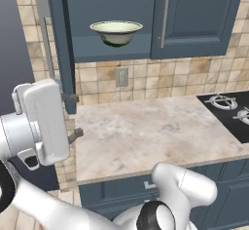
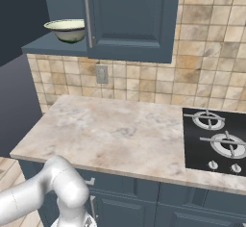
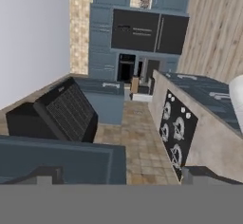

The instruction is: Open the cabinet. Pick the bowls from the counter and place them in the cabinet. Then close the cabinet.

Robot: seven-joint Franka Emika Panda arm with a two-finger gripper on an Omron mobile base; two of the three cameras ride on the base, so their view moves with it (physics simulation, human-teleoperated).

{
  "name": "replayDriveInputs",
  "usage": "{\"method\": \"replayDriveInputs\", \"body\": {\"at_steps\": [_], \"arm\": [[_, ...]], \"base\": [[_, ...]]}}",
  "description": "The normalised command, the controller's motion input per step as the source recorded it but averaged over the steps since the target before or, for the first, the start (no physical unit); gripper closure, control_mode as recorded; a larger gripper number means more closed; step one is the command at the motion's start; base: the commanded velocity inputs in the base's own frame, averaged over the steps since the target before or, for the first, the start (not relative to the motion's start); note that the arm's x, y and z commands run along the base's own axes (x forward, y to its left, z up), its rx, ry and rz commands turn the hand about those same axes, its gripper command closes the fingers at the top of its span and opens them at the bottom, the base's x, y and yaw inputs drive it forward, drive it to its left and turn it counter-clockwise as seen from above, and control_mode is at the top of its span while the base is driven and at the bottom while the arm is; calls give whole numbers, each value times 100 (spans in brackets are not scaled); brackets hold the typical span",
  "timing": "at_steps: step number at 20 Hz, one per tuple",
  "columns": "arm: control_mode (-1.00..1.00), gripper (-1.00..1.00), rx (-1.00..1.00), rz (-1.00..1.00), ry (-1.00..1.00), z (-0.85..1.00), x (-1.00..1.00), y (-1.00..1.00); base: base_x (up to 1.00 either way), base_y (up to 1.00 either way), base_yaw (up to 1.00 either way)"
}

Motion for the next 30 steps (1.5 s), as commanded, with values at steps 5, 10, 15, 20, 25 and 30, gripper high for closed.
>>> {"method": "replayDriveInputs", "body": {"at_steps": [5,10,15,20,25,30], "arm": [[-100,-100,0,0,-1,-3,32,1],[-100,-100,-4,0,0,-16,57,13],[-100,-100,-6,0,0,-12,57,18],[-100,-100,-9,0,0,-16,28,39],[-100,-100,-12,0,0,-19,3,64],[-100,-100,-5,0,-1,0,18,17]], "base": [[0,0,0],[0,0,0],[0,0,0],[0,0,0],[0,0,0],[0,0,0]]}}
